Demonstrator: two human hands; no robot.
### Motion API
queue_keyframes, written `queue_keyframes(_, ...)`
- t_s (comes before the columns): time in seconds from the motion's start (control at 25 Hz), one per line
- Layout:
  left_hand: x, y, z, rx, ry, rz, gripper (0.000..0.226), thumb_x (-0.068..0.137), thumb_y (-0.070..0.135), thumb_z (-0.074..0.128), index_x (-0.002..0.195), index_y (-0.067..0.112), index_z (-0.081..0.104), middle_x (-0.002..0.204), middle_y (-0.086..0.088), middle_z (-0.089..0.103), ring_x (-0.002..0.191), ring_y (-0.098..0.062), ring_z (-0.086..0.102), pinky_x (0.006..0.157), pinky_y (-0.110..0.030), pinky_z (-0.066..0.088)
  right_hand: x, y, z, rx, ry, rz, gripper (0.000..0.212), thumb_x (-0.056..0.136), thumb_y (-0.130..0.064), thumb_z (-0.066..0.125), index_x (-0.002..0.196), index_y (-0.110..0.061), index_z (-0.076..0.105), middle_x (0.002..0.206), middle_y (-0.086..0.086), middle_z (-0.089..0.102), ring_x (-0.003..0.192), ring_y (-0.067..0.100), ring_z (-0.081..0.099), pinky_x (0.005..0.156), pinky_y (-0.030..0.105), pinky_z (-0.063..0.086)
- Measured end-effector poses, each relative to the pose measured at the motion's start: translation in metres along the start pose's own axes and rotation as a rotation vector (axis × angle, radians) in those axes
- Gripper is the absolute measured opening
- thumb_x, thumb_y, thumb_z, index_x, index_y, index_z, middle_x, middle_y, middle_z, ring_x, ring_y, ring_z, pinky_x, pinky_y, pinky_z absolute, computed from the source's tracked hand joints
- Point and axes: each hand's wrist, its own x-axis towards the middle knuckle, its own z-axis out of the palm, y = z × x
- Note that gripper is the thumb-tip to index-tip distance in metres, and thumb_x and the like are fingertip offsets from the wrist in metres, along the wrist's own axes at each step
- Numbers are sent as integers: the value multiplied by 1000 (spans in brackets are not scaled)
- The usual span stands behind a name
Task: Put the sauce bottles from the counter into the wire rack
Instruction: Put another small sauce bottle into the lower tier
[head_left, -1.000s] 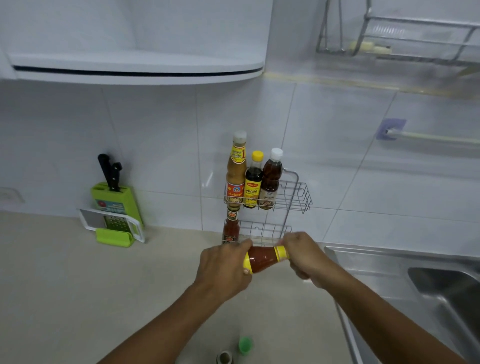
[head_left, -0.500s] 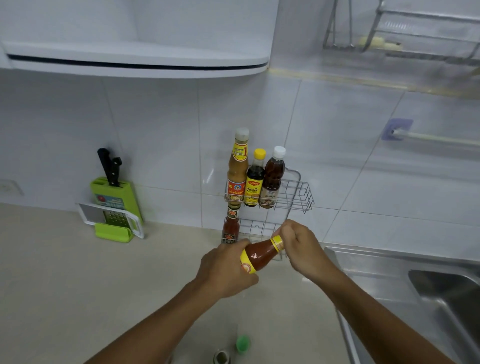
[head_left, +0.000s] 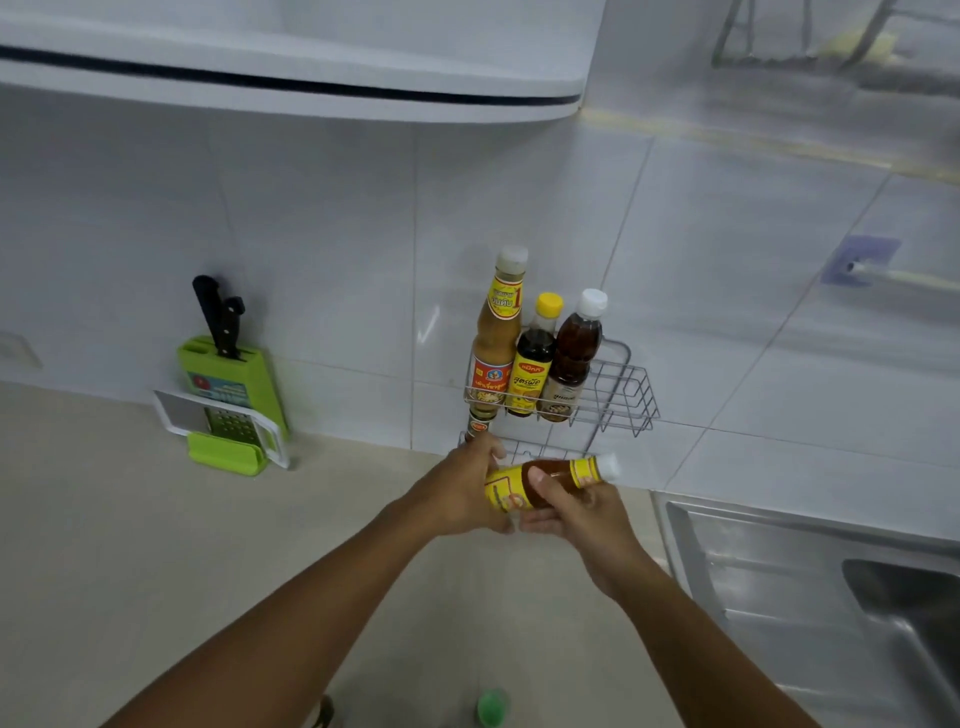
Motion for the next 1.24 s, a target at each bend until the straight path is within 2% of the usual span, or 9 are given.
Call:
queue_keyframes(0.08,20,-28,-9,-35,-32,-78,85,66,25,91,134,21,41,132,-2,56,119,-19,58,99,-39,54,22,10,-8,-55,177,-53,39,83,-21,83,116,-5,72,96,19,79,77,34,79,71,41,65)
queue_keyframes(0.2,42,-70,-8,-123,-19,-239,68,84,23,77,142,17,41,142,-11,53,124,-26,57,98,-38,53,51,20,-15,-250,316,-99,43,77,-25,88,117,-23,73,101,7,78,86,28,77,77,38,65)
queue_keyframes(0.36,67,-98,8,-274,-42,-361,73,91,15,66,154,17,30,157,-12,41,137,-31,49,100,-39,54,86,28,-10,-567,270,-127,53,76,-24,88,125,-25,68,103,-4,70,92,16,67,69,10,47)
queue_keyframes(0.44,75,-100,15,-320,-54,-396,78,92,13,64,158,18,23,162,-10,34,144,-31,41,105,-40,50,100,32,-6,-658,203,-111,52,76,-25,88,124,-25,67,101,-6,68,91,13,65,67,7,42)
queue_keyframes(0.56,83,-99,21,-344,-101,-401,76,81,20,64,152,21,38,153,-9,49,136,-30,51,111,-45,45,118,37,1,-760,145,-120,44,76,-24,88,116,-19,69,97,-3,68,89,15,65,73,17,49)
queue_keyframes(0.64,90,-103,25,-327,-113,-401,70,73,24,61,142,27,51,139,-4,63,125,-27,60,109,-48,47,131,41,5,-818,111,-127,40,76,-24,88,111,-16,70,94,-3,68,88,17,67,79,28,55)
queue_keyframes(0.72,95,-111,27,-312,-112,-395,67,72,23,60,138,31,56,134,0,67,121,-25,62,108,-47,48,143,45,6,-896,73,-117,40,76,-31,87,110,-16,70,95,-4,70,88,18,68,81,34,57)
queue_keyframes(1.0,93,-110,22,-311,-137,-394,76,70,15,55,144,31,51,136,2,67,121,-24,64,106,-46,51,162,60,7,-971,0,-90,48,73,-46,85,111,-21,71,101,-1,75,88,20,69,81,42,59)
queue_keyframes(1.24,92,-110,24,-300,-162,-392,82,69,13,55,148,31,44,137,0,65,121,-25,63,105,-43,52,158,62,8,-996,-24,-41,55,72,-45,86,116,-22,64,99,-9,63,92,19,66,84,42,57)
